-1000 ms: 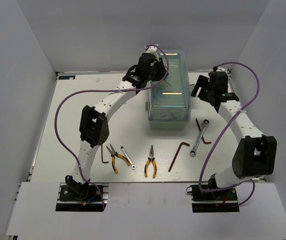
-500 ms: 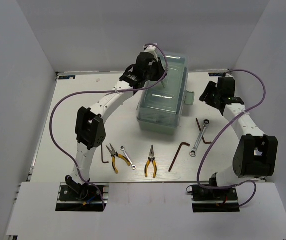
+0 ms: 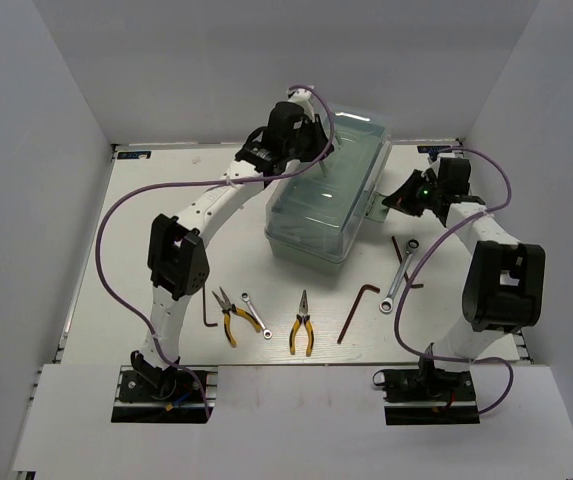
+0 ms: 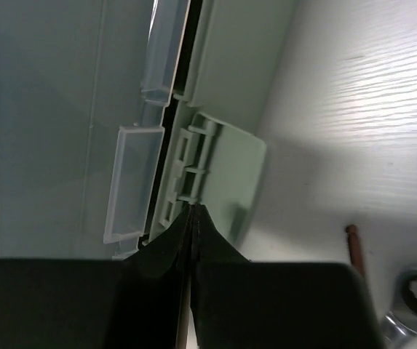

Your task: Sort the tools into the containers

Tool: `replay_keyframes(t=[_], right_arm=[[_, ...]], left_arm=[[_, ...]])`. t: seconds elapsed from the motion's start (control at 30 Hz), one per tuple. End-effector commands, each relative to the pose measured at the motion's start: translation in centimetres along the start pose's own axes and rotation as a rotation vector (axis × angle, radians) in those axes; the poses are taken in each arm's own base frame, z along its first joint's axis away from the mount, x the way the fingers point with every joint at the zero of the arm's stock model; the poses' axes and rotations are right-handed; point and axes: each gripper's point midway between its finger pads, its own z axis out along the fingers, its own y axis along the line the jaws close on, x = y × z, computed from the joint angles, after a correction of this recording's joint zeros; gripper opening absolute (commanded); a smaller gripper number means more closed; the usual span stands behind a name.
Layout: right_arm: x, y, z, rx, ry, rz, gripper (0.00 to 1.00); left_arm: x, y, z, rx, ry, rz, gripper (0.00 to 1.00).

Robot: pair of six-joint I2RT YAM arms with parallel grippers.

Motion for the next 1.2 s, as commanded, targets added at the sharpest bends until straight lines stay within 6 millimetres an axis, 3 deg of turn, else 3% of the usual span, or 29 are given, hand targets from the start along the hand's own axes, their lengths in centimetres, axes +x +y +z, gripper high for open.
replay_keyframes(t=[0.0, 0.3, 0.67, 1.1, 1.17], right_arm=[[-0.9, 3.1, 0.5, -0.160, 0.021, -0.007, 0.00], [-1.2, 3.8, 2.5, -0.239, 0.046, 0.053, 0.00], [-0.8, 5.8, 1.2, -0.345, 0.057, 0.048, 0.00], [-1.9, 8.8, -0.1, -0.480, 0.042, 0.065, 0.00], [-2.1, 8.9, -0.1, -0.483, 0.040, 0.064, 0.00]], left_arm=[[-10.7, -7.0, -6.7, 0.189, -0.258, 0.036, 0.00], [-11.5, -7.5, -7.8, 0.190, -0.280, 0.037, 0.00], [-12.9, -7.1, -9.0, 0.188, -0.314, 0.038, 0.00], [-10.0, -5.5, -8.0, 0.152, -0.244, 0.018, 0.00], [-10.6, -5.0, -8.4, 0.135, -0.255, 0.026, 0.18]])
